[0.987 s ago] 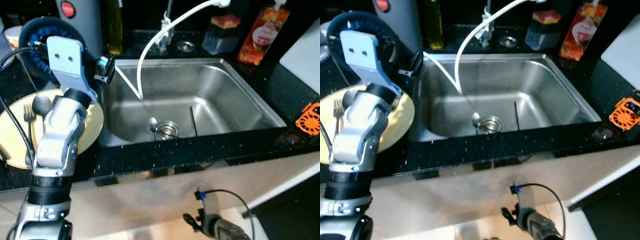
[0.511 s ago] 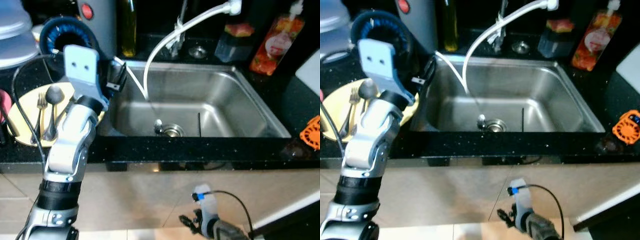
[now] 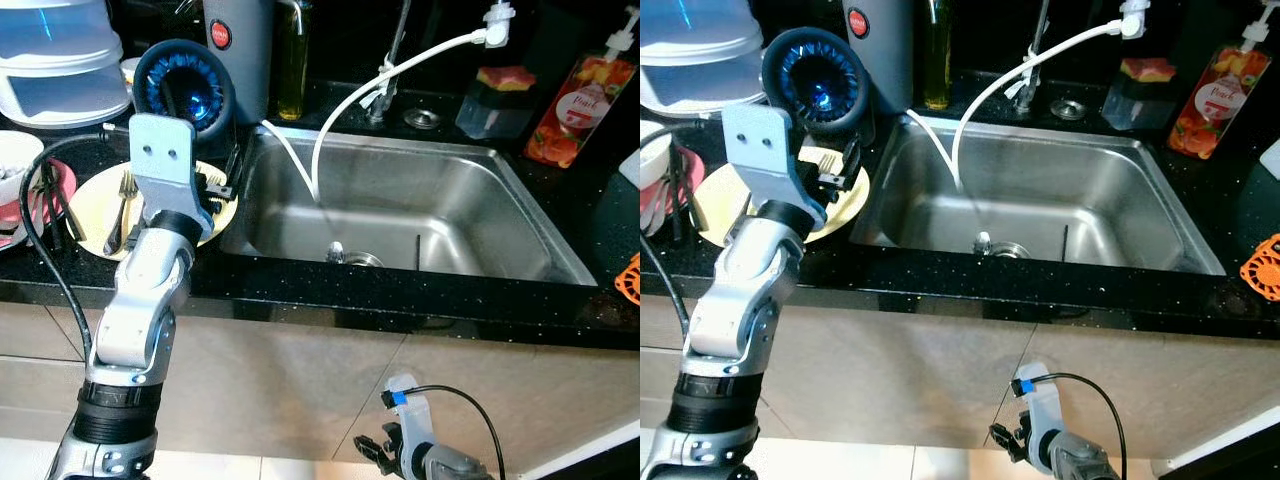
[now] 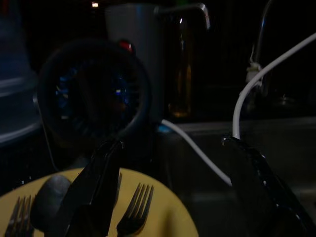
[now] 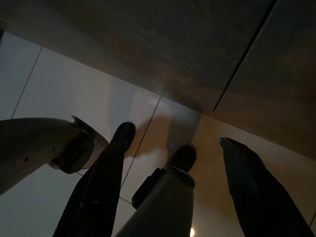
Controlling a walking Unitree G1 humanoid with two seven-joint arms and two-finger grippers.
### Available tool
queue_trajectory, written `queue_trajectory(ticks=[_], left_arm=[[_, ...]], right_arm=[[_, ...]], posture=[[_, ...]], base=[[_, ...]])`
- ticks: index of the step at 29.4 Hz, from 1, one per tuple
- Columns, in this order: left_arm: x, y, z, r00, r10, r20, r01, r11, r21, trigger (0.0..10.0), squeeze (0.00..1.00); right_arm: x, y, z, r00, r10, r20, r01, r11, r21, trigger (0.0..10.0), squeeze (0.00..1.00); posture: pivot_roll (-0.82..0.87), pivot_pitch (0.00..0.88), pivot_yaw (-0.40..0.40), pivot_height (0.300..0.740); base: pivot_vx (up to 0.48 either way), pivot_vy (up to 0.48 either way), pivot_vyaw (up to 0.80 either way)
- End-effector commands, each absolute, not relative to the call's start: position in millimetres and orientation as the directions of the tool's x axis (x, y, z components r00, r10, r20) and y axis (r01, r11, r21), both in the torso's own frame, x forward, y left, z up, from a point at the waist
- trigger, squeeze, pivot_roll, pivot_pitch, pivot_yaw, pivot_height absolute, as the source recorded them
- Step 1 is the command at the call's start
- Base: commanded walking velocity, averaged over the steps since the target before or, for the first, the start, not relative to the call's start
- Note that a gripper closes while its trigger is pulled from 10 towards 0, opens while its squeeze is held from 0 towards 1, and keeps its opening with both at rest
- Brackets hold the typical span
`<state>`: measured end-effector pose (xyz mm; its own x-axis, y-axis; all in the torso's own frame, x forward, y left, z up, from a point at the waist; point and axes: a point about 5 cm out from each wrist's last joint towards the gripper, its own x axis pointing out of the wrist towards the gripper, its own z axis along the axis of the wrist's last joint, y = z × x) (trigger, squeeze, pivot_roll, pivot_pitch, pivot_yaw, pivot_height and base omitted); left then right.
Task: Kitchen organization
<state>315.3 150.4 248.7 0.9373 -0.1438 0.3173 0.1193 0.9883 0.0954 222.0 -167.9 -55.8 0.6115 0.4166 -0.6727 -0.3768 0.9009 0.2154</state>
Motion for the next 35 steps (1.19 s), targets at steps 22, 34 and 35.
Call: queue_trajectory(ticks=[22,34,35], left_arm=[[313.0,186.9,258.8,0.965,0.242,0.101,-0.23,0.965,-0.124,10.0,0.0],[309.2,185.3,264.3,0.971,0.232,0.062,-0.222,0.966,-0.135,10.0,0.0],[309.4,184.2,264.5,0.974,0.221,0.055,-0.212,0.968,-0.135,10.0,0.0]], right_arm=[[214.5,-175.9,-60.2,0.579,0.395,-0.713,-0.392,0.902,0.182,10.0,0.0],[218.3,-173.6,-57.9,0.586,0.407,-0.701,-0.391,0.9,0.195,10.0,0.0],[217.8,-173.6,-58.5,0.586,0.401,-0.704,-0.39,0.902,0.189,10.0,0.0]], posture=[[0.15,0.079,-0.096,0.74],[0.16,0.087,-0.098,0.74],[0.16,0.088,-0.097,0.74]], base=[[0.0,0.0,0.04],[0.0,0.0,0.51],[0.0,0.0,0.0]])
